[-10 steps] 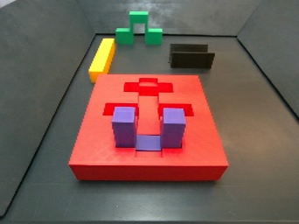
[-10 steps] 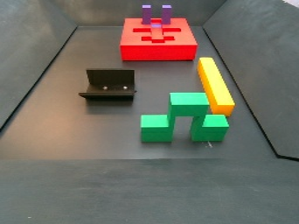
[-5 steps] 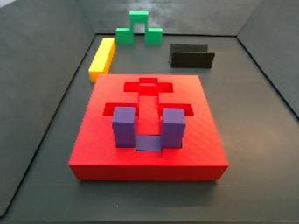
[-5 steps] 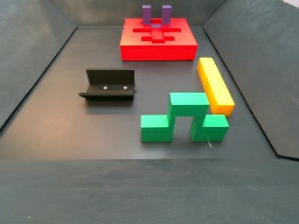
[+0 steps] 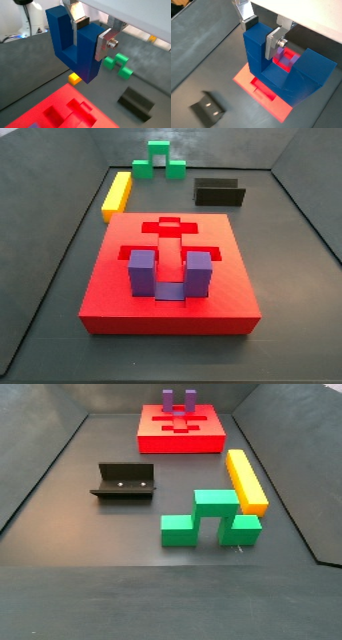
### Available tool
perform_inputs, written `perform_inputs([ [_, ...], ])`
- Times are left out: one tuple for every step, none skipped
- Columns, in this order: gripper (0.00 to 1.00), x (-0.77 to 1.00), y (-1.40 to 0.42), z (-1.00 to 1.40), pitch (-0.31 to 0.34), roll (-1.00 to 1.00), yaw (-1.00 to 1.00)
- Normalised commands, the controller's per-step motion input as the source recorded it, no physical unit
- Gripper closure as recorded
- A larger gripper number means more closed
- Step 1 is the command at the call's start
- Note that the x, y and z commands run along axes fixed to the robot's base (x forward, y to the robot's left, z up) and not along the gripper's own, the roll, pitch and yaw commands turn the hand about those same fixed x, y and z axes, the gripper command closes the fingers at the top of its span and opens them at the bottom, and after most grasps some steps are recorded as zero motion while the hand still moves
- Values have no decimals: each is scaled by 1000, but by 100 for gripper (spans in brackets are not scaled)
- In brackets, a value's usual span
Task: Pick up the blue object. Move up. Place the blue object on the fixture. Regrasp the blue object. Move to above the board. Insert the blue object.
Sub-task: Move to above the board, then insert the blue object.
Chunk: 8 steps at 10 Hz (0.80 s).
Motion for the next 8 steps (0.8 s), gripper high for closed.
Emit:
perform_inputs([
  [100,-76,34,7,53,-1000,72],
  [100,-71,44,0,-8,-618,30],
  [100,-67,35,-2,-30,-453,20],
  [100,-46,15,2,-36,-232,7],
  [100,40,0,0,0,0,0],
  [100,40,0,-9,0,47,0],
  [100,151,0,0,16,206,109],
  [100,317,0,-309,-50,209,237],
])
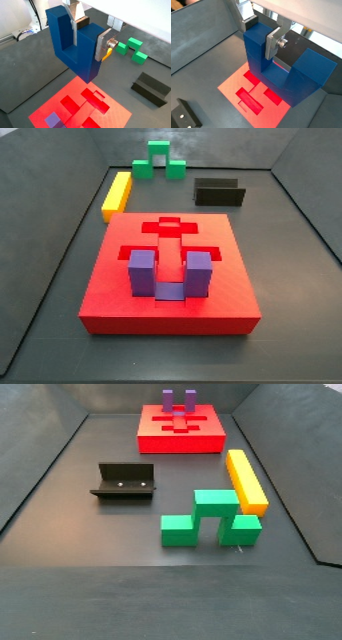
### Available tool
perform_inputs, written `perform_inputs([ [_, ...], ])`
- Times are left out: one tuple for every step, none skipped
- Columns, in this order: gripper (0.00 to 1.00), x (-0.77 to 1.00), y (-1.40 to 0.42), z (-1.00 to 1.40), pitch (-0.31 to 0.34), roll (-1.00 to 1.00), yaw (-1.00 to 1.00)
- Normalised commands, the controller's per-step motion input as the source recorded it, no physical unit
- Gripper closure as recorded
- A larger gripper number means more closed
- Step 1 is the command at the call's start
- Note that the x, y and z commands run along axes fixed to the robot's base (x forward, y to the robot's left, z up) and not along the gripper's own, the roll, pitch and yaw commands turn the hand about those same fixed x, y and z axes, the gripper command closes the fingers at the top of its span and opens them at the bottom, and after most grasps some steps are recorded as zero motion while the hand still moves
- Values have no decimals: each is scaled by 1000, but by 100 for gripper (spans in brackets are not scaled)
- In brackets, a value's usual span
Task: Pick up the blue object. Move up. Place the blue object on the fixture. Regrasp the blue object. Move to above the board. Insert the blue object.
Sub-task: Insert the blue object.
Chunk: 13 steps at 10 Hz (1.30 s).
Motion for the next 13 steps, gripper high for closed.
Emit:
perform_inputs([
  [100,409,0,-506,-233,113,254],
  [100,434,94,-437,-301,0,266],
  [100,426,43,-480,-291,36,243],
  [100,443,37,-463,-299,40,223],
  [100,454,14,-469,-301,30,211],
  [100,469,0,-486,-307,41,177],
  [100,177,0,-514,-304,119,91],
  [100,0,0,-623,-220,213,9],
  [100,-180,0,-749,-66,297,0],
  [100,-169,0,-754,-16,301,-54],
  [100,-126,31,-866,0,197,-131],
  [100,-49,146,-857,79,21,-263],
  [100,0,186,-634,133,0,-326],
])
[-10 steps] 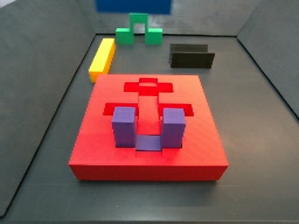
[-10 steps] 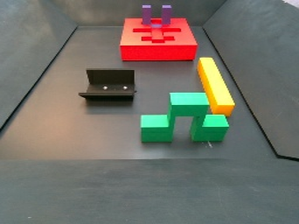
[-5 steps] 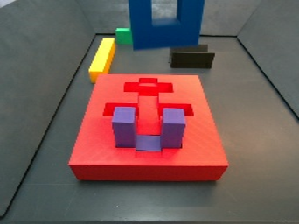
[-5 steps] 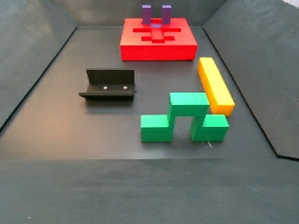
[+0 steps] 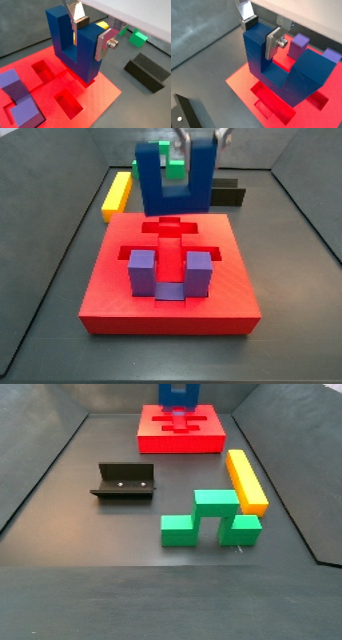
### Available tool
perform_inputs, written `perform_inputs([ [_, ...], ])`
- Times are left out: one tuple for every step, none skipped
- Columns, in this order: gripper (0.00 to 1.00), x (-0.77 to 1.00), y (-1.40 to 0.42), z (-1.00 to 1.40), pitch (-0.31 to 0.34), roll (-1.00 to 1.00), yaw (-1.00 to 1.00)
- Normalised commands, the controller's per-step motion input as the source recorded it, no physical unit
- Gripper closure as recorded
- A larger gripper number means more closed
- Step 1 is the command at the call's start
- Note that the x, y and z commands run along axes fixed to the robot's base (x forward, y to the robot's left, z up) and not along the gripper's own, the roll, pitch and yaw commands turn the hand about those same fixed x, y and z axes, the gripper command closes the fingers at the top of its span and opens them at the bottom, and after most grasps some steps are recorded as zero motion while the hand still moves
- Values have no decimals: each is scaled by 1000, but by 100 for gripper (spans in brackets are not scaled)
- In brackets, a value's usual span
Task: Pick up the blue object. Move up. Place the blue object on the fixture. Regrasp the blue object. Move to above the board. Insert the blue object.
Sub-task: Insert the blue object.
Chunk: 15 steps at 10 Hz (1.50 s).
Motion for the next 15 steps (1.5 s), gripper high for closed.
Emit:
perform_inputs([
  [100,37,117,-580,219,0,-274],
  [100,0,89,-591,283,-16,-300],
  [100,6,54,-489,280,-39,-266],
  [100,91,37,-349,236,-76,-200],
  [100,251,123,-126,164,-101,-49],
  [100,231,231,0,81,-81,23],
  [100,94,274,66,0,-149,103],
  [100,0,226,0,-81,-193,40],
  [100,-20,94,-63,-149,-120,140],
  [100,-274,17,-54,-213,-119,80],
  [100,-351,9,0,-279,-196,86],
  [100,-277,0,-11,-284,-231,146],
  [100,-254,0,-51,-280,-260,151],
  [100,-154,0,0,-266,-257,126],
  [100,0,-63,0,-214,-177,149],
])
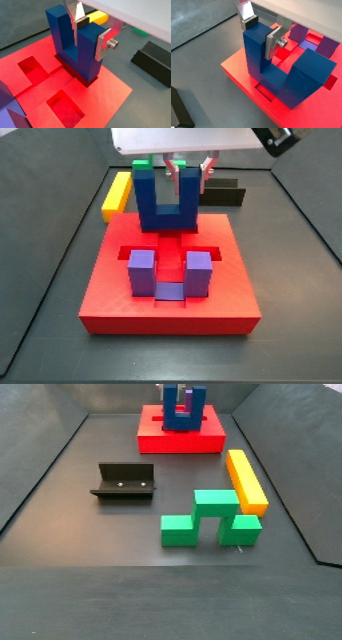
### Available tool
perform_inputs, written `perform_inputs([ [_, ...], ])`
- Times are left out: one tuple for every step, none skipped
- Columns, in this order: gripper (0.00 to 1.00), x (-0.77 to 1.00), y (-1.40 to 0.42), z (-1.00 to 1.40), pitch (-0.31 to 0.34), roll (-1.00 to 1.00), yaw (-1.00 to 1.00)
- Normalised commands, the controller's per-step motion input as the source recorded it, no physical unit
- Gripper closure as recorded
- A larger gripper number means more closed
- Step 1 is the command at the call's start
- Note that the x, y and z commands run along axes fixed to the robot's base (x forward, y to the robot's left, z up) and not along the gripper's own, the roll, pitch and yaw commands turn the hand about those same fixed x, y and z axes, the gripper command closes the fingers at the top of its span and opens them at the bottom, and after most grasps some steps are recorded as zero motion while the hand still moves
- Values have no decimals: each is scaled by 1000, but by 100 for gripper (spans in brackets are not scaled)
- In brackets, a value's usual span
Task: Pick up the blue object. Move up. Place the blue object on the fixture. Regrasp the blue object. Move to above the board. Insert the blue object.
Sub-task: Insert the blue object.
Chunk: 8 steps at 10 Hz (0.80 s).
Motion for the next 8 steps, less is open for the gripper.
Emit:
perform_inputs([
  [100,83,-69,-203,-121,-76,100],
  [100,143,-43,-211,-54,-49,40],
  [100,231,-57,-174,-3,-54,11],
  [100,280,-69,-80,0,-54,0],
  [100,240,-83,0,1,-59,0],
  [100,166,-63,-3,0,-53,0],
  [100,0,-29,0,0,-51,0],
  [100,-189,0,0,0,-6,0],
])
